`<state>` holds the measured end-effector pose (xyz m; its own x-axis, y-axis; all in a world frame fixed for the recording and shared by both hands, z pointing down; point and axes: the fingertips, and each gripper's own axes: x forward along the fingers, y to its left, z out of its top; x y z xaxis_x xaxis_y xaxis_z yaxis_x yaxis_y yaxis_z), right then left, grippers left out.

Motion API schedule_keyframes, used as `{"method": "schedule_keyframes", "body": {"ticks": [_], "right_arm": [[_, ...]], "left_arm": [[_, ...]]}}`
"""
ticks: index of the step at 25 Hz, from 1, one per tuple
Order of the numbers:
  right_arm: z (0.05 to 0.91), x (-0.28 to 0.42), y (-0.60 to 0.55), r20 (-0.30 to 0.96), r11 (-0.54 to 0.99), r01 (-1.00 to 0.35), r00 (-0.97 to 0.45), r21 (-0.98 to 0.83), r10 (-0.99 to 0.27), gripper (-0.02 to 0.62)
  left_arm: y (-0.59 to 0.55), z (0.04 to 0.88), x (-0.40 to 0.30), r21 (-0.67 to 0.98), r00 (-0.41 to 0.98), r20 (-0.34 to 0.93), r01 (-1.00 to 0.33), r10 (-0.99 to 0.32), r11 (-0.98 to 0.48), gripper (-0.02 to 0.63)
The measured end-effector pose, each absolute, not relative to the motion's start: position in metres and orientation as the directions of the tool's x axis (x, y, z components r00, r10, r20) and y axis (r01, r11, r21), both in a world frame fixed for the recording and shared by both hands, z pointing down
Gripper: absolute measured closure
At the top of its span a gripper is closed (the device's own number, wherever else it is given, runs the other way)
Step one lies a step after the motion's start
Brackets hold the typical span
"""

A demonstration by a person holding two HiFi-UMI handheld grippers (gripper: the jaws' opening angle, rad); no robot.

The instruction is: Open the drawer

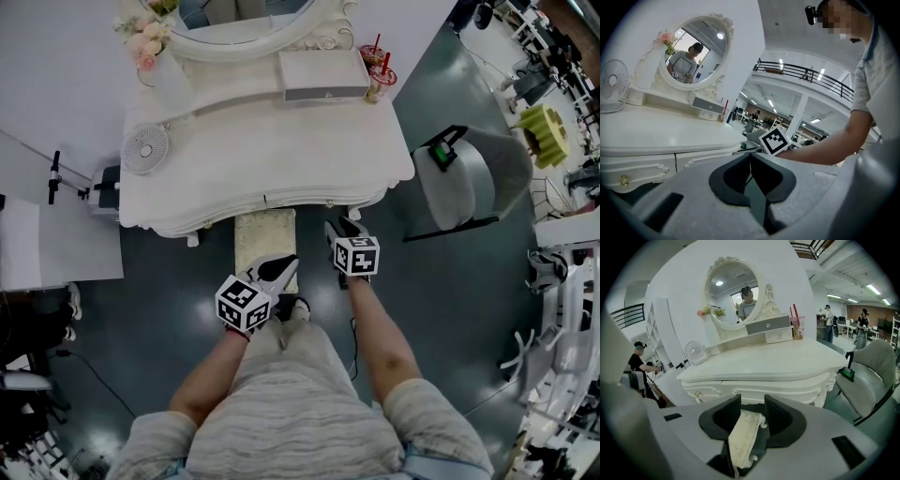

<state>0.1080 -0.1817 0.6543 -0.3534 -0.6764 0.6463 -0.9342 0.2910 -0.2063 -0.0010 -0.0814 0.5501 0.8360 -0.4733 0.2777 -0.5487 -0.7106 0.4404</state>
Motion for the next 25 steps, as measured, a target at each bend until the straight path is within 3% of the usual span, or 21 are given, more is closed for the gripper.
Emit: {"method": "schedule_keyframes", "body": {"ticks": [25], "right_arm": [[0.752, 0.119, -0.236, 0.799, 0.21, -0.971, -0.216, -0.115, -0.561, 0.46]], "left_arm": [[-0.087, 0.576, -0.014, 0.451, 0.82, 0.323, -0.572, -0.472, -0.685, 0.591]]}}
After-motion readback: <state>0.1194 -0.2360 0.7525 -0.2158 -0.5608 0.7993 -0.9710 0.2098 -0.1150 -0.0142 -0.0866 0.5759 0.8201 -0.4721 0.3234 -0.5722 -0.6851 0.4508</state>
